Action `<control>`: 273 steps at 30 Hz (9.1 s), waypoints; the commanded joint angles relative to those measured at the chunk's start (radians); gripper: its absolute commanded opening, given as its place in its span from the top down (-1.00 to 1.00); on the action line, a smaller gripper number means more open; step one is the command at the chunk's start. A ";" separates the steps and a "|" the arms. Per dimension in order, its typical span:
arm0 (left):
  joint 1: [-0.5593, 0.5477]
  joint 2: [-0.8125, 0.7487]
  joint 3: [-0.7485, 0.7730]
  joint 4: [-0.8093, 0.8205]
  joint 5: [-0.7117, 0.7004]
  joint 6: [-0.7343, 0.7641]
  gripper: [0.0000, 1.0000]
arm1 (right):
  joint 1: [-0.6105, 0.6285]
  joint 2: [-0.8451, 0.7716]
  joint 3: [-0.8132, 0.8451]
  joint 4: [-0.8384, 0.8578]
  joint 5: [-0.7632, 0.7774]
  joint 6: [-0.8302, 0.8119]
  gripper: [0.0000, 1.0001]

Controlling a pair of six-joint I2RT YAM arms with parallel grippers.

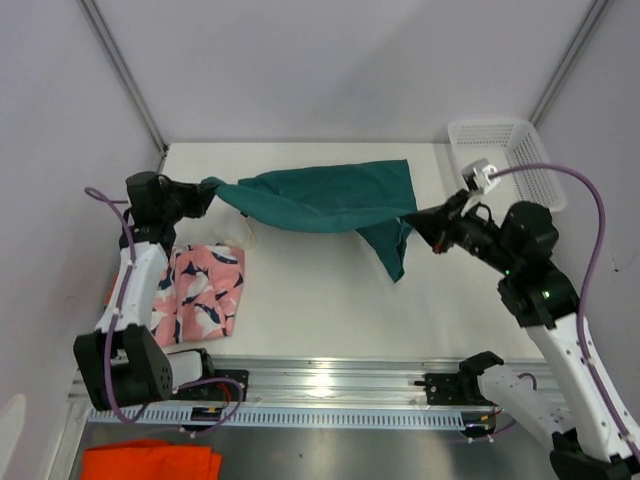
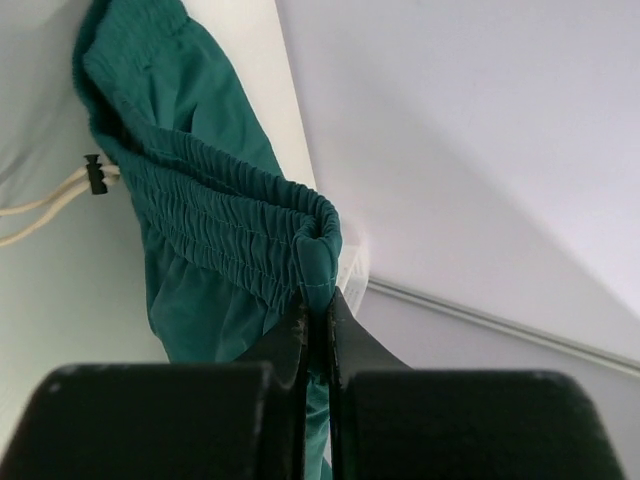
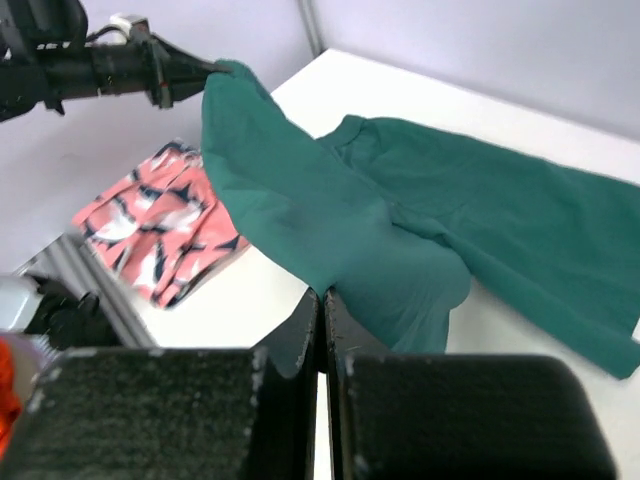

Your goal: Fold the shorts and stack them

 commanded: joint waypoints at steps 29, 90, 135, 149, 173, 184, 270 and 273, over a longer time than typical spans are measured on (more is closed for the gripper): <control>0.015 0.127 0.088 -0.126 -0.057 0.083 1.00 | -0.079 0.263 0.038 -0.071 0.117 -0.011 1.00; -0.145 1.255 1.226 0.151 0.006 -0.099 0.85 | -0.365 1.039 0.383 0.239 0.332 0.196 1.00; -0.093 0.512 0.330 0.008 0.066 0.523 -0.98 | 0.069 1.355 0.593 0.124 0.257 0.149 -0.41; -0.165 0.449 0.297 -0.057 0.023 0.594 -0.98 | 0.235 1.168 0.227 0.014 0.514 0.093 0.05; -0.309 0.337 0.013 0.032 0.021 0.602 -0.98 | 0.226 0.748 0.044 -0.120 0.656 0.136 -0.15; -0.335 0.319 -0.096 0.138 0.066 0.491 -0.98 | 0.243 0.940 0.215 0.265 0.266 0.227 -0.05; -0.532 0.704 -0.213 1.016 -0.305 0.287 1.00 | 0.074 1.395 0.238 0.402 -0.161 0.308 1.00; -0.544 0.655 -0.221 0.977 -0.338 0.333 1.00 | 0.063 1.392 0.290 0.342 -0.187 0.278 1.00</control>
